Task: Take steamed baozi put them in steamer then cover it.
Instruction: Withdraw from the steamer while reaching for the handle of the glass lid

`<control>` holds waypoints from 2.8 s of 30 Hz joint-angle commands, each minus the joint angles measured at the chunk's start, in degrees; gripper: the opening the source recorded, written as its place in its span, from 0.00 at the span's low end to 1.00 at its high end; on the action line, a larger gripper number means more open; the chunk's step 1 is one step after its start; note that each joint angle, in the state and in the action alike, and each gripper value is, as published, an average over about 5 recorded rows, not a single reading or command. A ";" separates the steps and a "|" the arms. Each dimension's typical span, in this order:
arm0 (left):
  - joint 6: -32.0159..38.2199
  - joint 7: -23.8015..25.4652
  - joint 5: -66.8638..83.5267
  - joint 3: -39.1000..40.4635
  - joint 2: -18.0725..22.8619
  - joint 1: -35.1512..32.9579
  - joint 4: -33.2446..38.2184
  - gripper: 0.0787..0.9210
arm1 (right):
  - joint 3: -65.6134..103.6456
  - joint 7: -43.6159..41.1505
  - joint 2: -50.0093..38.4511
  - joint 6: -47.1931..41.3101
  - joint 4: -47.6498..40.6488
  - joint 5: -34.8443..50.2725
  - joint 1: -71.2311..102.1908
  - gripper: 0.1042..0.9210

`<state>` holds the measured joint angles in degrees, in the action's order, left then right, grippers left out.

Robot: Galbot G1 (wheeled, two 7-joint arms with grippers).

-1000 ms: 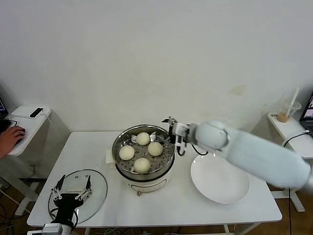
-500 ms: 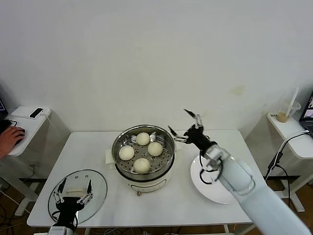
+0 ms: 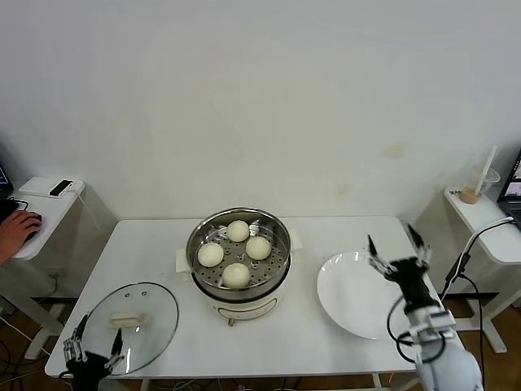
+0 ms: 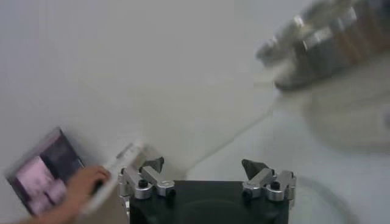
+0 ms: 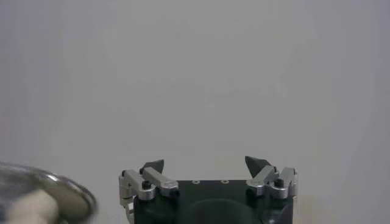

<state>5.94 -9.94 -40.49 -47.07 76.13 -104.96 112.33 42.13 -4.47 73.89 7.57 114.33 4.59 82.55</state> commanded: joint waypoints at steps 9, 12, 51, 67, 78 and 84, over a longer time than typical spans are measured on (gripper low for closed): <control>3.49 -2.86 -26.54 -1.02 -7.57 4.78 -10.77 0.88 | 10.93 -0.04 8.87 4.09 0.18 -1.94 12.26 0.88; 3.37 -2.33 -26.28 -0.14 -8.48 6.15 -11.53 0.88 | 11.24 0.23 9.60 4.42 0.29 -3.24 12.57 0.88; 3.04 0.58 -23.85 7.66 -13.50 23.45 -25.43 0.88 | 9.28 0.22 16.34 6.70 3.02 -12.29 17.35 0.88; 3.81 -0.91 -22.12 7.29 -12.50 22.69 -26.03 0.59 | 8.23 0.41 16.25 7.28 3.11 -12.89 17.94 0.88; 5.75 -3.96 -20.11 5.23 -12.00 19.78 -22.39 0.21 | 6.72 0.37 15.78 7.41 2.92 -13.27 17.80 0.88; 3.30 -3.97 -17.96 3.80 -12.20 18.56 -17.13 0.08 | 5.29 0.44 15.23 7.76 2.61 -13.84 18.00 0.88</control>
<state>10.87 -13.21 -60.52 -42.08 64.08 -85.31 89.89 48.50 -4.09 89.24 15.18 117.16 -8.84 100.49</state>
